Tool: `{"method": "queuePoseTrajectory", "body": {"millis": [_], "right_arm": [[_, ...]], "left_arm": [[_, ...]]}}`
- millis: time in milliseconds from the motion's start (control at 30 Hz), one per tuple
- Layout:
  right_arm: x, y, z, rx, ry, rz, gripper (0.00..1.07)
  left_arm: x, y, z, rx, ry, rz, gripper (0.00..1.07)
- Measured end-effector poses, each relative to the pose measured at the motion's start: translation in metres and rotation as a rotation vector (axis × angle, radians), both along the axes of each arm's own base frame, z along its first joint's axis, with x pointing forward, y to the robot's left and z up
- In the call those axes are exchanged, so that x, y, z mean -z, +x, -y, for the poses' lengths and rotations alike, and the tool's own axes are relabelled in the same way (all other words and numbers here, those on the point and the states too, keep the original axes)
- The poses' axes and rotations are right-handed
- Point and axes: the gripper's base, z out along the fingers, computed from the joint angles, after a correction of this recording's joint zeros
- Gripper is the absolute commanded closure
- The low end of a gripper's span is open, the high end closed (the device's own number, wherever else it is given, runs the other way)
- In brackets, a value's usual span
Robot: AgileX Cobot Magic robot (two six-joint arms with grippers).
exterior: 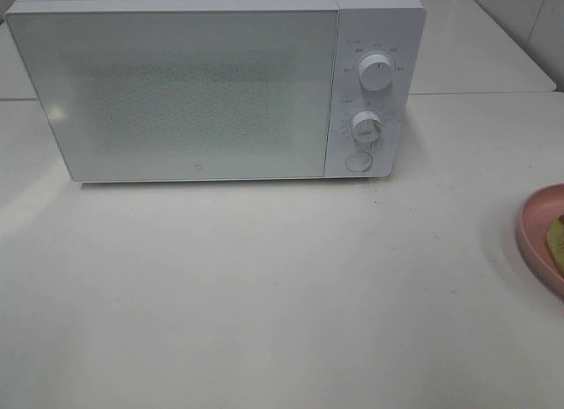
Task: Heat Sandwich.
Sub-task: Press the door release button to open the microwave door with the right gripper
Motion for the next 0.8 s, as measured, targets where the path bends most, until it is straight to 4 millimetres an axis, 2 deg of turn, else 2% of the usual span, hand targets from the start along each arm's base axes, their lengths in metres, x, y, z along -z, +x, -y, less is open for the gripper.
{"method": "queuePoseTrajectory", "body": {"millis": [500, 800], "right_arm": [[0.009, 0.054, 0.001, 0.001, 0.001, -0.065, 0.31], [0.014, 0.081, 0.001, 0.002, 0.001, -0.04, 0.31]], "left_arm": [[0.0, 0.0, 0.0, 0.0, 0.0, 0.0, 0.05], [0.0, 0.0, 0.0, 0.0, 0.0, 0.0, 0.05]]}}
